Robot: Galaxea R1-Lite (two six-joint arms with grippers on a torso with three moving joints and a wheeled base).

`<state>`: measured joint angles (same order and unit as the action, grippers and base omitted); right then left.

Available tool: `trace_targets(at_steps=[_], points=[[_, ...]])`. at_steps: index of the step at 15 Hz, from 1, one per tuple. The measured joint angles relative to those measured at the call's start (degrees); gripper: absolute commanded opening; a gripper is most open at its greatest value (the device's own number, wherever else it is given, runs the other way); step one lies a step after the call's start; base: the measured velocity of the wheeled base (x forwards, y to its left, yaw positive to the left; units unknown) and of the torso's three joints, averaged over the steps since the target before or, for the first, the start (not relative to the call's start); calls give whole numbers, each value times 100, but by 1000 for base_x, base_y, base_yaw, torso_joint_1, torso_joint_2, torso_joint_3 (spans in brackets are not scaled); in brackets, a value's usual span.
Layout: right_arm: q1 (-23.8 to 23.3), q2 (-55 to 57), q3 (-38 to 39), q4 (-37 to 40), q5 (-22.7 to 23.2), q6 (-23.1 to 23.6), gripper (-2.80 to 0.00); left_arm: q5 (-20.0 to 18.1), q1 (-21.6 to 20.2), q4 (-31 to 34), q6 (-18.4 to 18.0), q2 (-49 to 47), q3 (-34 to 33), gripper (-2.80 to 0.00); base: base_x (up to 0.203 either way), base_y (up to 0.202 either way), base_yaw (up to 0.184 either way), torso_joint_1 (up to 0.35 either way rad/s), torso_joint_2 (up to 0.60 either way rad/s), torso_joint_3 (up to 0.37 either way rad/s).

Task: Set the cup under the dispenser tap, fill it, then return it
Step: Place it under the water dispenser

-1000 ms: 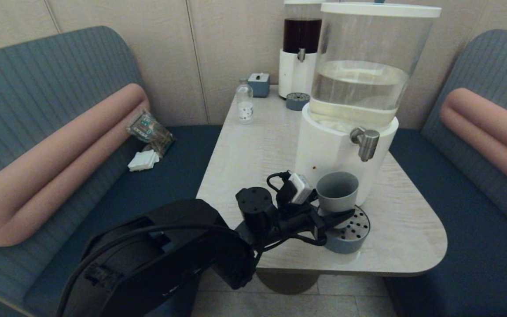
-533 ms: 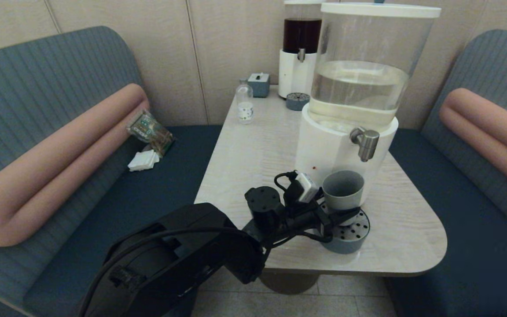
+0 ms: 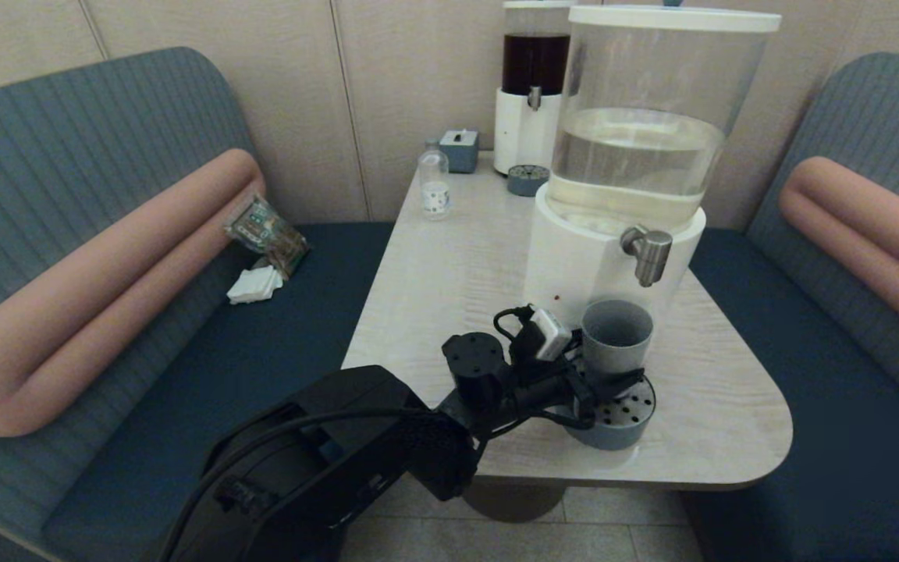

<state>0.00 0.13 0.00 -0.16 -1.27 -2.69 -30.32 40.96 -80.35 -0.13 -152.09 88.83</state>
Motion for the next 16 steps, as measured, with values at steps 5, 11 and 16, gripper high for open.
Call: trace_targets(at_steps=[5, 11, 16], points=[[0, -2, 0, 5, -2, -2, -280, -7, -12, -32, 2, -97, 180, 0, 0, 0, 0, 0, 0, 0], [0, -2, 0, 2, -5, -11, -280, 6, -35, -158, 0, 364, -738, 0, 0, 0, 0, 0, 0, 0], [0, -2, 0, 0, -4, -9, -280, 2, -44, -534, 4, 1250, -2690, 0, 0, 0, 0, 0, 0, 0]])
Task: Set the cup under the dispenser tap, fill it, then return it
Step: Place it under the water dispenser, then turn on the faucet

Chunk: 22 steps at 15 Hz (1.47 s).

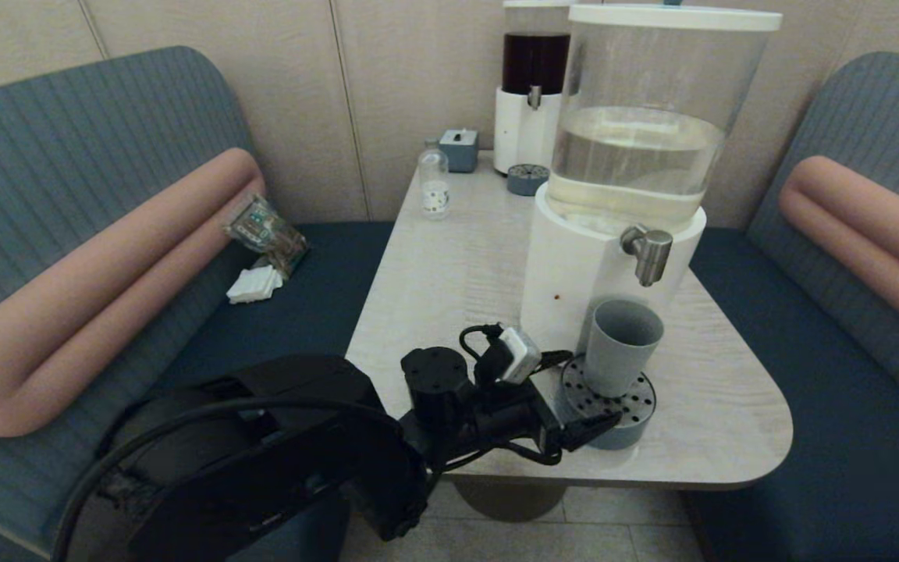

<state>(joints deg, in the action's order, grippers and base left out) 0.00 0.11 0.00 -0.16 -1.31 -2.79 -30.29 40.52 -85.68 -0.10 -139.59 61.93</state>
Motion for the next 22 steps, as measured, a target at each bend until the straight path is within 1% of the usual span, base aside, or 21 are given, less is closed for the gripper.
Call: trace_targets(at_steps=[3, 4, 6, 7, 10, 11, 12, 13, 14, 15, 16, 17, 18, 20, 22], points=[[0, 0, 0, 0, -1, -2, -280, 20, -77, -55, 17, 604, -869, 0, 0, 0, 0, 0, 0, 0], [0, 0, 0, 0, 2, -2, -280, 23, -117, -68, 17, 846, -1171, -280, 0, 0, 0, 0, 0, 0], [0, 0, 0, 2, -1, -2, -280, 63, -218, -109, 34, 1400, -1755, -280, 0, 0, 0, 0, 0, 0], [0, 0, 0, 2, -1, 1, -280, 144, -293, -127, 73, 1731, -2023, -280, 0, 0, 0, 0, 0, 0], [0, 0, 0, 0, -1, -1, -280, 599, -462, -121, 248, 2814, -2698, -280, 0, 0, 0, 0, 0, 0], [0, 0, 0, 0, -1, -2, -280, 820, -495, -65, 325, 3224, -2909, -280, 0, 0, 0, 0, 0, 0], [0, 0, 0, 0, 2, 3, -280, 1118, -522, 2, 442, 3678, -3101, -280, 0, 0, 0, 0, 0, 0], [0, 0, 0, 0, 2, 7, -280, 1468, -539, 63, 592, 4121, -3256, -280, 0, 0, 0, 0, 0, 0], [0, 0, 0, 0, 5, 9, -280, 1935, -602, 158, 809, 4626, -3395, -280, 0, 0, 0, 0, 0, 0], [0, 0, 0, 2, 8, 9, -280, 2338, -755, 269, 1002, 5048, -3505, -280, 0, 0, 0, 0, 0, 0], [0, 0, 0, 0, 8, 8, -280, 2719, -1086, 364, 1164, 5475, -3618, -280, 0, 0, 0, 0, 0, 0], [0, 0, 0, 0, 10, 9, -280, 2962, -1574, 459, 1274, 5918, -3755, -280, 0, 0, 0, 0, 0, 0], [0, 0, 0, 2, 4, 7, -280, 3056, -2044, 515, 1335, 6379, -3892, -280, 0, 0, 0, 0, 0, 0], [0, 0, 0, 0, 2, 7, -280, 3046, -2919, 690, 1354, 7433, -4188, -280, 0, 0, 0, 0, 0, 0], [0, 0, 0, 0, -1, 1, -280, 2943, -3471, 1136, 1267, 8502, -4435, -280, 0, 0, 0, 0, 0, 0]])
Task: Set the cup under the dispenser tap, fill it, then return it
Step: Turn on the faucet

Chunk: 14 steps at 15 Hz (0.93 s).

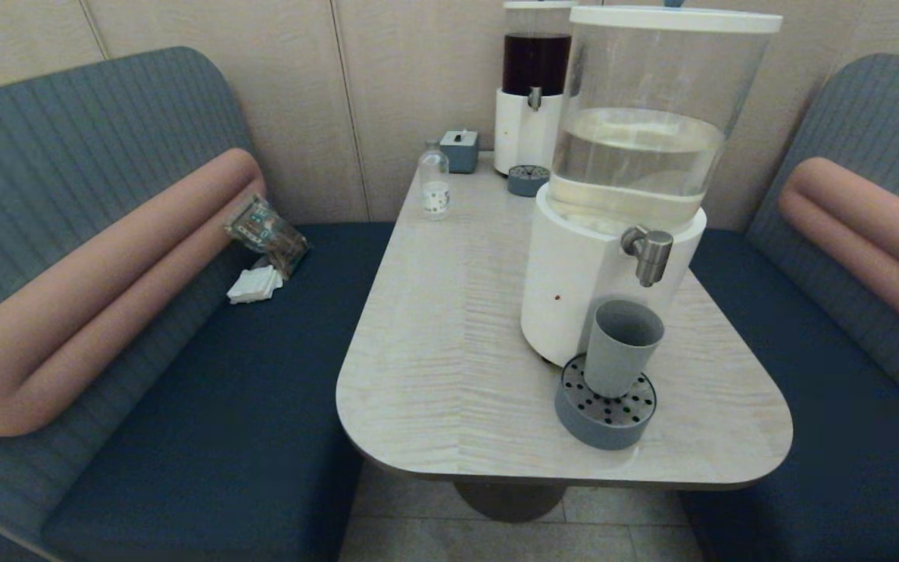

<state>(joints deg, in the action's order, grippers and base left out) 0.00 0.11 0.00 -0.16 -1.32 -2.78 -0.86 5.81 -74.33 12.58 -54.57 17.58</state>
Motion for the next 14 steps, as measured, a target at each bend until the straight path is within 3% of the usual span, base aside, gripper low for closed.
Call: trace_targets(at_steps=[4, 8, 11, 13, 14], points=[[0, 0, 0, -1, 0, -2, -280, -264, -457, 2006, -186, 2303, -222, -280, 0, 0, 0, 0, 0, 0], [0, 0, 0, 3, -1, -2, -280, -1055, -565, 4521, -340, 4376, -460, -280, 0, 0, 0, 0, 0, 0], [0, 0, 0, 0, -1, -2, -280, -1463, -586, 5763, -885, 5159, -1204, -280, 0, 0, 0, 0, 1, 17], [0, 0, 0, 0, -2, 4, -280, -1464, -595, 6436, -1346, 5350, -1607, -280, 0, 0, 0, 0, 0, 0], [0, 0, 0, 0, 2, 5, -280, -1374, -597, 6741, -1390, 5398, -1642, -280, 0, 0, 0, 0, 0, 0]])
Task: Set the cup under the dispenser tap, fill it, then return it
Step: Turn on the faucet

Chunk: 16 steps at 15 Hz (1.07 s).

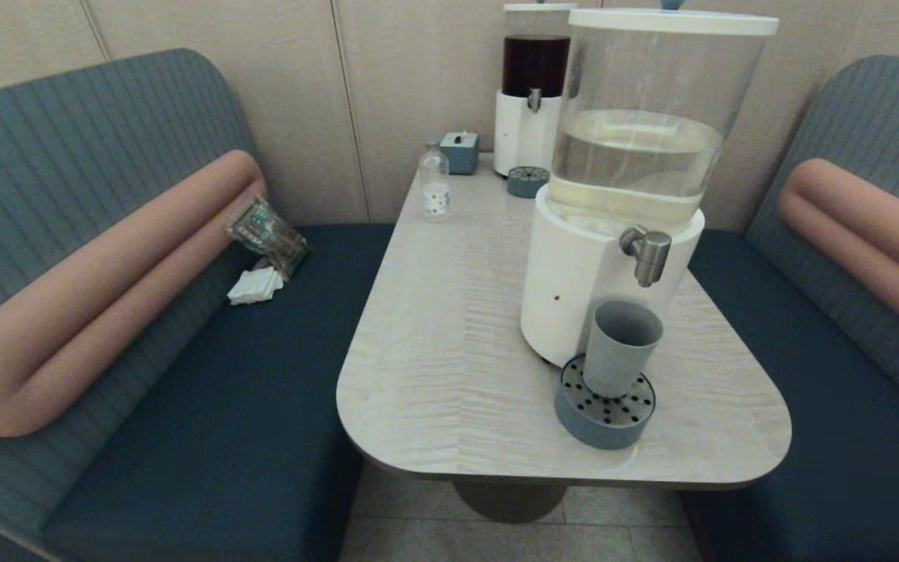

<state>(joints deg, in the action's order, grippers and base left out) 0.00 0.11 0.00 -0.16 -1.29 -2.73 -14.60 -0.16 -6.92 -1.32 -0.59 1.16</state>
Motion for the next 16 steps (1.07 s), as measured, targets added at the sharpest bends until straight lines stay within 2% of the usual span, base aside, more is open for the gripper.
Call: trace_targets(at_steps=[2, 5, 11, 13, 16], points=[[0, 0, 0, 2, 4, 1, -280, 396, 0, 334, -43, 48, -1, -280, 0, 0, 0, 0, 0, 0], [0, 0, 0, -6, 0, 8, -280, 1368, 0, 689, -30, 70, -74, -280, 0, 0, 0, 0, 0, 0], [0, -6, -138, -204, -104, -70, -280, 1483, 0, 694, -110, 70, -111, -280, 0, 0, 0, 0, 0, 0], [0, 50, -903, 63, -121, -265, -280, 1485, 0, 696, -110, 70, -108, -280, 0, 0, 0, 0, 0, 0], [5, 713, -2618, 927, 361, -684, -280, 1476, 0, 692, -86, 70, -111, -280, 0, 0, 0, 0, 0, 0]])
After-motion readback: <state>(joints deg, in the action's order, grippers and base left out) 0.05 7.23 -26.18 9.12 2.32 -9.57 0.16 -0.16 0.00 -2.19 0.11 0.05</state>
